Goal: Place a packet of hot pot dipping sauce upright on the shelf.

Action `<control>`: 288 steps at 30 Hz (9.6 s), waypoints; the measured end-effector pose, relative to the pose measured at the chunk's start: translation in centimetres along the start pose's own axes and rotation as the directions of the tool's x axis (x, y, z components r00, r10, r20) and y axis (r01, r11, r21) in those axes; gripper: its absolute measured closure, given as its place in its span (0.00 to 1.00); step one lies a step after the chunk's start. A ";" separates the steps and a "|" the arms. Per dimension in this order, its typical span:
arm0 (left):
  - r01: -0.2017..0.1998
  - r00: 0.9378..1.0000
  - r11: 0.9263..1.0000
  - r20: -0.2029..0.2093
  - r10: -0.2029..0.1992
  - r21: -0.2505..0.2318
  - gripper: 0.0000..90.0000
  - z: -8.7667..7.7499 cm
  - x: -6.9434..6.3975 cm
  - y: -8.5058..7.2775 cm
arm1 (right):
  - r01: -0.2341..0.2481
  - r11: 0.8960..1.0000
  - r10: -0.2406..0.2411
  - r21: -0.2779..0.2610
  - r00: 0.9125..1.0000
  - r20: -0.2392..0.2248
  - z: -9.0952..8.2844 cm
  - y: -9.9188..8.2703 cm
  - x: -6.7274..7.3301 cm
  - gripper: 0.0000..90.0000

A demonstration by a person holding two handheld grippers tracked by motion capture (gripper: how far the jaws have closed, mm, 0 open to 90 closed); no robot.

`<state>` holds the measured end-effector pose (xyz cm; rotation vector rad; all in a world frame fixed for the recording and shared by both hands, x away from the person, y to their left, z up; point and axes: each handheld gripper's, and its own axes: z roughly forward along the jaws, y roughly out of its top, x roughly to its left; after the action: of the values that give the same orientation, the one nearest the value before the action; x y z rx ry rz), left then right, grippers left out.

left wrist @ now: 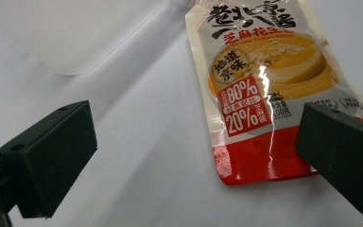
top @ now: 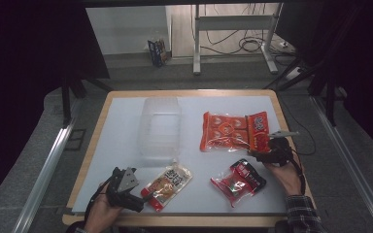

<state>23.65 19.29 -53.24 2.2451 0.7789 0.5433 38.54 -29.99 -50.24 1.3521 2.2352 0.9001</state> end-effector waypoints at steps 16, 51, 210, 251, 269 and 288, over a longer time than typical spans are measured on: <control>-0.007 1.000 1.000 -0.003 0.007 0.006 0.00 0.0 0.0 0.0 | -0.037 0.999 0.038 0.040 0.999 -0.039 2.1 2.2 -1.5 0.68; -0.011 1.000 1.000 0.000 0.011 0.011 0.00 0.2 -0.1 0.0 | -0.057 0.998 0.057 0.000 0.998 -0.006 2.0 6.3 -1.9 0.98; 0.003 1.000 1.000 0.010 -0.003 -0.018 0.00 -0.5 0.1 0.2 | 0.282 0.943 -0.317 -0.175 0.923 -0.218 4.4 25.8 17.7 0.07; 0.048 0.998 0.998 0.031 -0.047 -0.043 0.00 -0.6 -0.1 0.3 | 0.305 0.933 -0.349 -0.189 0.894 -0.280 0.3 15.5 14.6 0.00; 0.032 0.997 0.998 0.067 -0.028 -0.057 0.01 -0.6 -0.6 0.6 | 0.303 0.940 -0.337 -0.156 0.897 -0.288 -0.9 9.1 13.2 0.00; 0.014 0.998 0.999 0.064 -0.011 -0.050 0.01 -0.5 -0.8 0.6 | 0.275 0.945 -0.316 -0.175 0.903 -0.291 -1.4 6.4 12.2 0.00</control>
<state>23.03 18.63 -52.55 2.1989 0.7385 0.4780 36.11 -17.49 -44.70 0.8218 2.4771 1.1902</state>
